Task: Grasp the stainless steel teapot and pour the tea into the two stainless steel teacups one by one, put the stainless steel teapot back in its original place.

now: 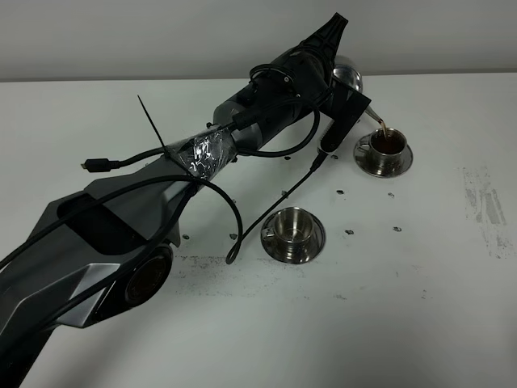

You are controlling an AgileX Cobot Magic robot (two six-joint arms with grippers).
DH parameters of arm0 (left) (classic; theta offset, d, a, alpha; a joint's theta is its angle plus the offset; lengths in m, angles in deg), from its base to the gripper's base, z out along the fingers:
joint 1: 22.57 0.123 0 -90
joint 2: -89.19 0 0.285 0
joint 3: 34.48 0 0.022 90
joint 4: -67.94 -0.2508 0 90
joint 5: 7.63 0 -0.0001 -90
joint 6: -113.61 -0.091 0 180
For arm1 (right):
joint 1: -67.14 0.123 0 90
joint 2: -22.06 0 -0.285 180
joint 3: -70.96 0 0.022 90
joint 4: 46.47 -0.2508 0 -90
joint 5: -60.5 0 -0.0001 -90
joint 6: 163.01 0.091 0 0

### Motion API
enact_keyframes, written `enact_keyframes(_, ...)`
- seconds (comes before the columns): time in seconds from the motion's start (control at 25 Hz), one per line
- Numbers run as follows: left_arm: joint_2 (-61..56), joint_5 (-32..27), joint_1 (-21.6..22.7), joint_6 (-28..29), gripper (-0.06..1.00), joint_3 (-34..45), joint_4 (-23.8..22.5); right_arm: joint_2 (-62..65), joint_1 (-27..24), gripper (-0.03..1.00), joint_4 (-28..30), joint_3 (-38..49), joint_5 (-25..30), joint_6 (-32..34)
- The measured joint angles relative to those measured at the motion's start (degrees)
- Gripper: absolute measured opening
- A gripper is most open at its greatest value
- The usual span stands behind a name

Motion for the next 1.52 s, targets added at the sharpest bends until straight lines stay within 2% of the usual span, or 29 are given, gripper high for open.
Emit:
enact_keyframes(0.36, 0.0, -0.5, 0.0, 2.9, 0.19, 0.0, 0.5, 0.0, 0.0, 0.24, 0.0, 0.0, 0.0, 0.0)
enact_keyframes(0.68, 0.0, -3.0, 0.4, 4.0, 0.19, 0.0, 4.5, 0.0, 0.0, 0.24, 0.0, 0.0, 0.0, 0.0)
enact_keyframes(0.84, 0.0, -3.8, 0.8, 6.7, 0.19, 0.0, 6.7, 0.0, 0.0, 0.24, 0.0, 0.0, 0.0, 0.0)
enact_keyframes(0.96, -0.1, -5.2, 1.5, 7.6, 0.19, 0.0, 10.2, 0.0, 0.0, 0.24, 0.0, 0.0, 0.0, 0.0)
enact_keyframes(1.2, -2.3, -11.2, 3.2, 7.7, 0.19, 0.3, 24.0, 0.0, 0.0, 0.24, 0.0, 0.0, 0.0, 0.0)
enact_keyframes(1.52, -11.5, -15.3, 4.4, 10.1, 0.19, 9.9, 32.1, 0.0, 0.0, 0.24, 0.0, 0.0, 0.0, 0.0)
